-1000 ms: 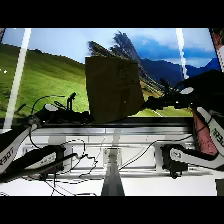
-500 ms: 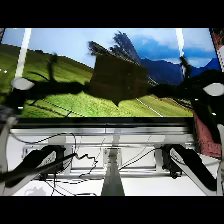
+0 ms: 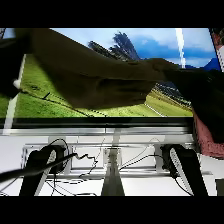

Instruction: Fold the clothes and pants, and hang the long-sleeved shirts on hangers.

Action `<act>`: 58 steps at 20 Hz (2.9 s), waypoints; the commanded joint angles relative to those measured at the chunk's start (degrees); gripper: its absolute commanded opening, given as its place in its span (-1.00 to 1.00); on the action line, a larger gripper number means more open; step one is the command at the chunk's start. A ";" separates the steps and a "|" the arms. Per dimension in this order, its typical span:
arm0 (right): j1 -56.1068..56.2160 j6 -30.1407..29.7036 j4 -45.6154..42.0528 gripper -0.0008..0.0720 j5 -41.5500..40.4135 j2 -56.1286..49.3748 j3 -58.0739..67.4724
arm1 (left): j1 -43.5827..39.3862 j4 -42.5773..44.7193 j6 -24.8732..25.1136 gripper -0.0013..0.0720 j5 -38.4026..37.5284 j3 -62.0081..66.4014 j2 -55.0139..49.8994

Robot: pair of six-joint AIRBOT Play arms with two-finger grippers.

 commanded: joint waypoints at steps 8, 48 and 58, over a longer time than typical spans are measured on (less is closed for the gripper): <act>5.62 19.30 -13.81 -0.87 -24.63 -6.23 -15.50 | -8.00 5.90 -10.84 -0.90 -1.18 -10.21 -21.27; -9.60 -3.04 -37.57 0.42 0.48 -61.42 -3.98 | -18.64 13.05 -10.03 0.91 -15.50 -8.48 -61.31; 6.21 0.09 -37.35 -0.30 -16.33 -61.40 -3.89 | -18.64 13.25 -10.01 0.91 -9.90 -8.48 -62.62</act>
